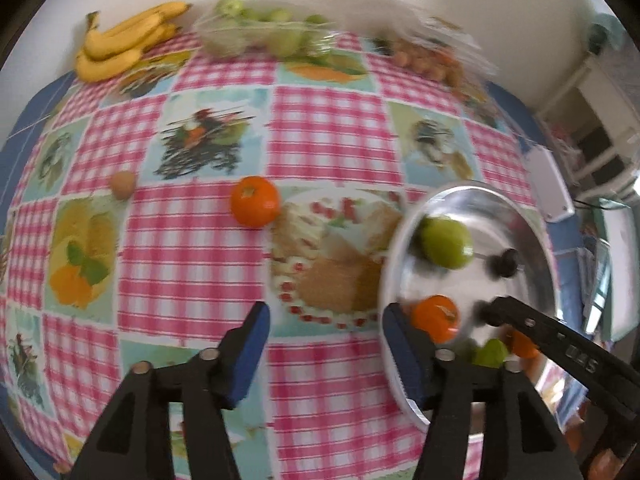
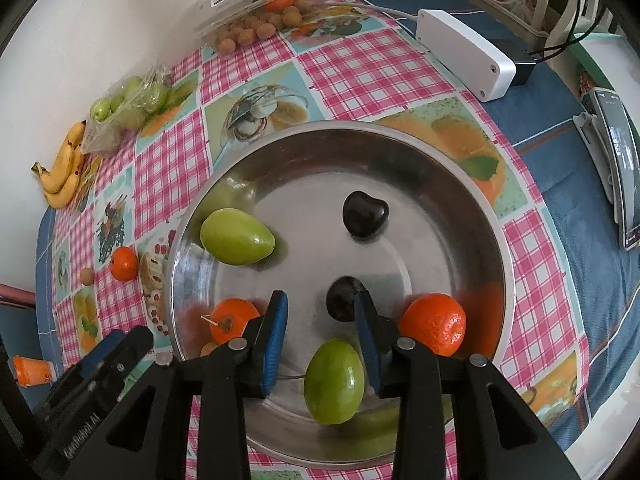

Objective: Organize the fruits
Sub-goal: 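Open the left tool to drop the brown fruit into the bowl, then withdraw both tools from the bowl toward the tangerine and small round fruit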

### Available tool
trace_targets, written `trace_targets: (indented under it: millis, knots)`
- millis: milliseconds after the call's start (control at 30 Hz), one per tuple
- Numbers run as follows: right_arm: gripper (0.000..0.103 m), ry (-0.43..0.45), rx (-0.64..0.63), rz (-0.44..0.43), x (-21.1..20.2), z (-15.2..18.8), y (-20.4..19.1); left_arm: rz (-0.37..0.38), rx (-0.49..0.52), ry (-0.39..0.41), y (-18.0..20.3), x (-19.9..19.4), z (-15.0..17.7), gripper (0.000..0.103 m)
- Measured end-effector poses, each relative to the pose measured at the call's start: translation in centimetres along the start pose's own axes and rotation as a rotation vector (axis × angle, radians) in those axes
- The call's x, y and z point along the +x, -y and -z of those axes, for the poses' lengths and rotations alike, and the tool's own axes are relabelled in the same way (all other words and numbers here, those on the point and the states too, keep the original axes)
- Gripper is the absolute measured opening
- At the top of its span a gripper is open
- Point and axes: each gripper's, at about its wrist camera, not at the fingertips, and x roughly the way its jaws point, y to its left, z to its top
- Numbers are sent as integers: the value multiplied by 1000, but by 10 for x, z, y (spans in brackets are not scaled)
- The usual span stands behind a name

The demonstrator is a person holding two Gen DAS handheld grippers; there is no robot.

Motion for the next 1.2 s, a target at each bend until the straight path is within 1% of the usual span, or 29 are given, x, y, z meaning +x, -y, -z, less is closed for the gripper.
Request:
trace_targets:
  millis: [33,67,133,167,200,233,267,367,400,433,533,633,867,900,933,1000,1200]
  knots:
    - [36,2,-7,2,0,0,-1,-24,-9,-3,-5,2,0,68]
    - [40,4,-16,7,0,0,-3,-41,-20,-6,-9,3,0,73]
    - [64,6,-25,9,0,0,-6,-56,-46,-12,-16,5,0,78]
    - [66,7,-32,10,1,1,-7,-55,-59,-15,-20,6,1,79]
    - [66,7,-39,12,1,1,-9,-54,-69,-19,-23,7,0,79]
    - [66,7,-45,15,1,1,-10,-56,-76,-22,-25,7,0,81]
    - [66,6,-51,19,2,1,-11,-61,-80,-22,-26,8,0,86]
    - [68,4,-64,28,4,2,-13,-78,-76,-16,-28,8,0,95]
    - [70,3,-66,31,4,2,-14,-82,-72,-13,-28,8,-1,97]
    - [73,3,-71,36,5,3,-15,-85,-69,-11,-28,7,-2,99]
    - [78,6,-88,41,6,3,-18,-102,-60,-1,-26,6,-2,103]
    - [81,12,-106,48,5,5,-22,-117,-58,8,-27,6,-4,103]
    - [82,21,-141,56,7,5,-26,-145,-68,35,-34,4,-4,103]
    - [86,24,-144,55,7,5,-26,-151,-68,42,-35,3,-4,103]
    - [95,27,-146,55,6,5,-26,-156,-67,50,-36,3,-5,103]
    - [102,41,-152,59,5,5,-27,-163,-69,60,-37,2,-5,103]
    - [103,30,-146,61,8,5,-27,-161,-69,68,-38,0,-5,103]
